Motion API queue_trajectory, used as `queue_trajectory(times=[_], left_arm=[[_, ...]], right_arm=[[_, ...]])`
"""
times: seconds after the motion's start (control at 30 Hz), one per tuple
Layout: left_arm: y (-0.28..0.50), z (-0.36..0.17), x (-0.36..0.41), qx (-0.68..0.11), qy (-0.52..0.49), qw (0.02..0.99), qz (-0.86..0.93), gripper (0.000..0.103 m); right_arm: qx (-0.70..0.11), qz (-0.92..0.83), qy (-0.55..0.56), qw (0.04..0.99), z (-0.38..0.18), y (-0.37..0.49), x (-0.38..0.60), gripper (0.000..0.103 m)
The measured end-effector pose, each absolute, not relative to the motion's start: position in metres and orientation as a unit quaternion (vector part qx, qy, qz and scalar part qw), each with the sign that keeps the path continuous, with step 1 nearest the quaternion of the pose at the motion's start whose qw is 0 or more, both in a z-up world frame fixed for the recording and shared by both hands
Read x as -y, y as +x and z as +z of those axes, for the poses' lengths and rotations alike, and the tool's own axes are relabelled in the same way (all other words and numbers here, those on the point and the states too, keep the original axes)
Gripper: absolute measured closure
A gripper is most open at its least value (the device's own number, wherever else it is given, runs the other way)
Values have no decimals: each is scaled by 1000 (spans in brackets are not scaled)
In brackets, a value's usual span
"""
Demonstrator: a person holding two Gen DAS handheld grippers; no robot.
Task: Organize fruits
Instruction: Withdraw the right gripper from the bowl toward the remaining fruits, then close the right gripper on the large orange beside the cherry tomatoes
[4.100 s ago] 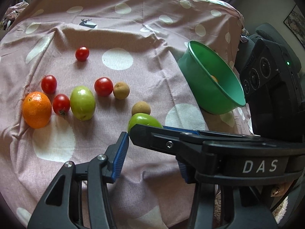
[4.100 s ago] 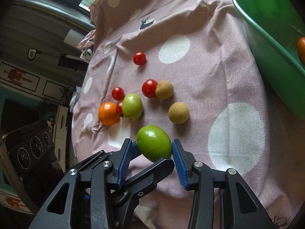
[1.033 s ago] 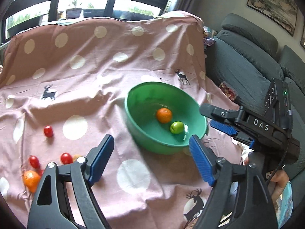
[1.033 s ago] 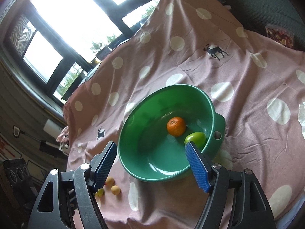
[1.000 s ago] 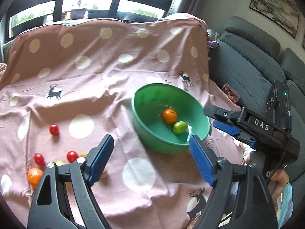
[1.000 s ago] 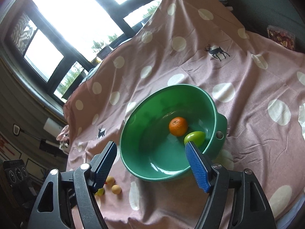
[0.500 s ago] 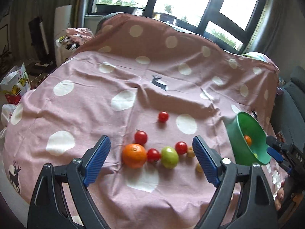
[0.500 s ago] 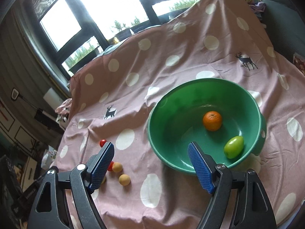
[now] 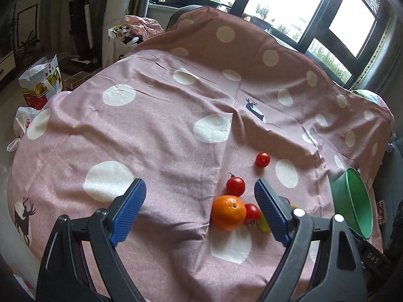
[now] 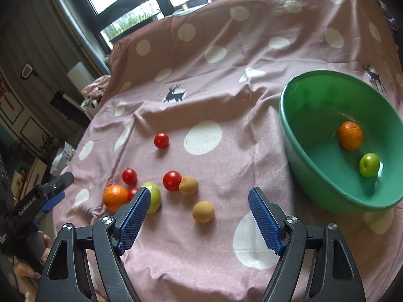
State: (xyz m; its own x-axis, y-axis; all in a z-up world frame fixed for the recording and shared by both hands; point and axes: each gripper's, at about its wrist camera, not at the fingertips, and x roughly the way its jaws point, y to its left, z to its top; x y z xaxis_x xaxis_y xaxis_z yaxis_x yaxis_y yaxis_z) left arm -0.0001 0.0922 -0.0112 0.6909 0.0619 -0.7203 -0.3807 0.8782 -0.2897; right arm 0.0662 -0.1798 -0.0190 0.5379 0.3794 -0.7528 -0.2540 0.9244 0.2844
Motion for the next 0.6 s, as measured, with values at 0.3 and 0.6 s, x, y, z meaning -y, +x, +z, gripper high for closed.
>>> queue_trajectory(times=[0.3,0.6], left_arm=[[1,-21,-115,-382,-240,881,141,16],[-6,-27,-144,-379,-313,861,131,17]], right_arm=[[-465,252,33,848,-17,68,127,23],[-500,334,-13,799,-30,73,49,40]])
